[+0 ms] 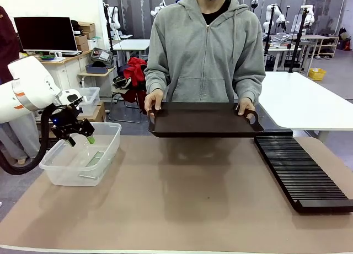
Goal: Sort PCBs into racks and boxes based on the side picked up.
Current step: If the short side of the Blank PCB is picked up, insert it into the PCB Rack ; if the long side is picked up, place it in the Organizing box.
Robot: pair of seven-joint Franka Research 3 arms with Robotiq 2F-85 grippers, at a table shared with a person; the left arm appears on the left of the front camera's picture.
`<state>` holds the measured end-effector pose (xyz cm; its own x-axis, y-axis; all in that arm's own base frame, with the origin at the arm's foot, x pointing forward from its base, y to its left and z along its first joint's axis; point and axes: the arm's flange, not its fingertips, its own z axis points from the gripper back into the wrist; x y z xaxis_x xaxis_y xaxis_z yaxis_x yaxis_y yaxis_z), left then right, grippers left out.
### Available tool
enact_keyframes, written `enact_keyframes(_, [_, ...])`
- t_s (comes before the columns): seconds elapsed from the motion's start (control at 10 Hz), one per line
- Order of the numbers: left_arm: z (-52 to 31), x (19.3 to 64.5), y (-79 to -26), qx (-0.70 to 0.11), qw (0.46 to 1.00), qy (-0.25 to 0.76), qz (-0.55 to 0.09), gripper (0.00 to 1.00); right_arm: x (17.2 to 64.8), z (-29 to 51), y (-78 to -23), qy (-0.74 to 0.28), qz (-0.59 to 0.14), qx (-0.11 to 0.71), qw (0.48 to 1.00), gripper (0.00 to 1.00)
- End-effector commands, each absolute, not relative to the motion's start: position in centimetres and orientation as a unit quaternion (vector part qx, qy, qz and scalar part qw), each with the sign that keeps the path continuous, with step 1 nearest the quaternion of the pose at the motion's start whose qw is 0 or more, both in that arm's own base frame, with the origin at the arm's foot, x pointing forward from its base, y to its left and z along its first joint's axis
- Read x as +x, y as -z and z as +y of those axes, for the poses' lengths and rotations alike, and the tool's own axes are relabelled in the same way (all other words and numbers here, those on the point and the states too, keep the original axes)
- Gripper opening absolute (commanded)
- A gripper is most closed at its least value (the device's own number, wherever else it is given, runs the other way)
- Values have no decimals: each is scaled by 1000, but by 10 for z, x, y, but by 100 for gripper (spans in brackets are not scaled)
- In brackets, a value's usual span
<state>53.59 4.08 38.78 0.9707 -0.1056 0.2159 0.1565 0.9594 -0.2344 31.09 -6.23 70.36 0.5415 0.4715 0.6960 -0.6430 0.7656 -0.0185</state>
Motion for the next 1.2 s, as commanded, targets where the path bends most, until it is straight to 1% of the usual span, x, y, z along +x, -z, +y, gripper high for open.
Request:
enact_keyframes(0.0, [34, 526, -387, -105, 986, 80, -106, 94, 310, -61, -703, -318, -358, 122, 870, 100])
enact_keyframes(0.2, [34, 529, -390, -104, 986, 75, -109, 94, 310, -61, -703, -318, -358, 122, 870, 100])
enact_keyframes(0.3, [33, 528, -391, -104, 986, 72, -107, 100, 310, -61, -703, -318, -358, 122, 870, 100])
enact_keyframes(0.6, [29, 529, -395, -108, 986, 60, -108, 100, 310, -61, -703, -318, -358, 122, 870, 100])
enact_keyframes(0.7, [27, 528, -399, -112, 989, 40, -86, 100, 310, -61, -703, -318, -358, 122, 870, 100])
enact_keyframes(0.8, [36, 533, -393, -118, 985, 73, -103, 100, 310, -61, -703, -318, -358, 122, 870, 100])
enact_keyframes(1.1, [36, 533, -393, -118, 985, 73, -103, 100, 310, -61, -703, -318, -358, 122, 870, 100])
